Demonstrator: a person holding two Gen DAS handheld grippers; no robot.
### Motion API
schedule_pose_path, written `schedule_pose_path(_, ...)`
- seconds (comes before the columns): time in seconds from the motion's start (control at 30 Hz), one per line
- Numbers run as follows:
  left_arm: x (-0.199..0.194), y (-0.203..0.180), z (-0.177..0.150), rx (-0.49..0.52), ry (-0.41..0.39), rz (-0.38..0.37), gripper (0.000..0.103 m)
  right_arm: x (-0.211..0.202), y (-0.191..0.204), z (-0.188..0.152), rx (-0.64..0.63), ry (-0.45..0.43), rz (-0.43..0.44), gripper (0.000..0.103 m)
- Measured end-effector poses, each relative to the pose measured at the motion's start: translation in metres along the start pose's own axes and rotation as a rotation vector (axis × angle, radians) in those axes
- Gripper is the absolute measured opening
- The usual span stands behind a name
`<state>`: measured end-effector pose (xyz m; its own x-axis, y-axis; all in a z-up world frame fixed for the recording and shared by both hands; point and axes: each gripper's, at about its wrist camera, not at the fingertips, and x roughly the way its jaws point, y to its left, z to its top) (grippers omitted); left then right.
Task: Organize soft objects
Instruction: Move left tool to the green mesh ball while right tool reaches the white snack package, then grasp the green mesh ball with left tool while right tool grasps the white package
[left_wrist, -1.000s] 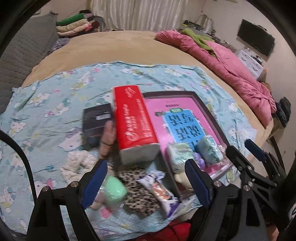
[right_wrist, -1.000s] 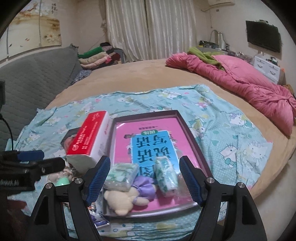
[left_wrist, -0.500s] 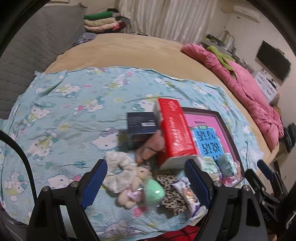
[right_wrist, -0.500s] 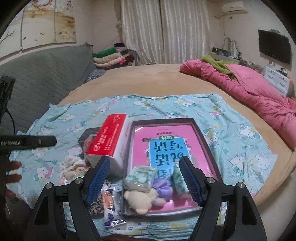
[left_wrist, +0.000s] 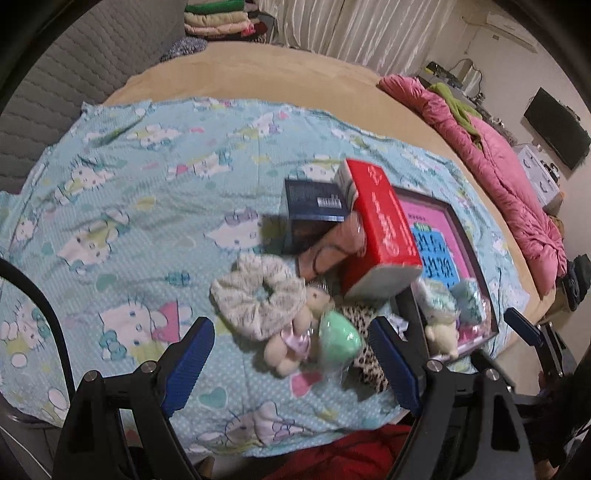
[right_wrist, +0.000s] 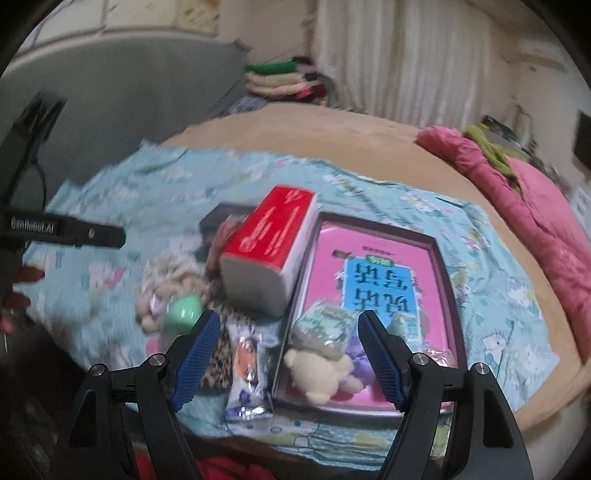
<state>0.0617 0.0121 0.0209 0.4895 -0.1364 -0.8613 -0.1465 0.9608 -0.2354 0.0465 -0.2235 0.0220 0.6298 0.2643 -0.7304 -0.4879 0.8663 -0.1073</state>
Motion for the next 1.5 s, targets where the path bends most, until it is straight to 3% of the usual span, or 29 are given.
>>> schedule_pose_path(0.33,0.027,-0.002,-0.017,-0.002,0.089,-0.021,0.085,0.023,0.036,-0.021,-0.221,0.123,0.027,0.078)
schedule_pose_path(0.6,0.045,-0.006,-0.025,0.008,0.135,-0.028,0.085,0.041,0.056,-0.036,-0.364,0.190,-0.061,0.078)
schedule_pose_path(0.83,0.055,-0.010,-0.030,0.013,0.155,-0.036,0.085,0.058,0.064,-0.043,-0.477,0.219,-0.119,0.059)
schedule_pose_path(0.97,0.063,-0.012,-0.030,0.015,0.168,-0.047,0.085,0.069,0.071,-0.047,-0.547,0.221,-0.149,0.058)
schedule_pose_path(1.37,0.093,-0.027,-0.020,0.019,0.207,-0.062,0.085,0.107,0.070,-0.053,-0.627,0.238,-0.135,0.046)
schedule_pose_path(1.43,0.096,-0.026,-0.019,0.011,0.207,-0.072,0.085,0.110,0.068,-0.053,-0.613,0.236,-0.107,0.035)
schedule_pose_path(1.5,0.101,-0.027,-0.018,0.002,0.217,-0.088,0.082,0.113,0.064,-0.052,-0.599,0.231,-0.100,0.033)
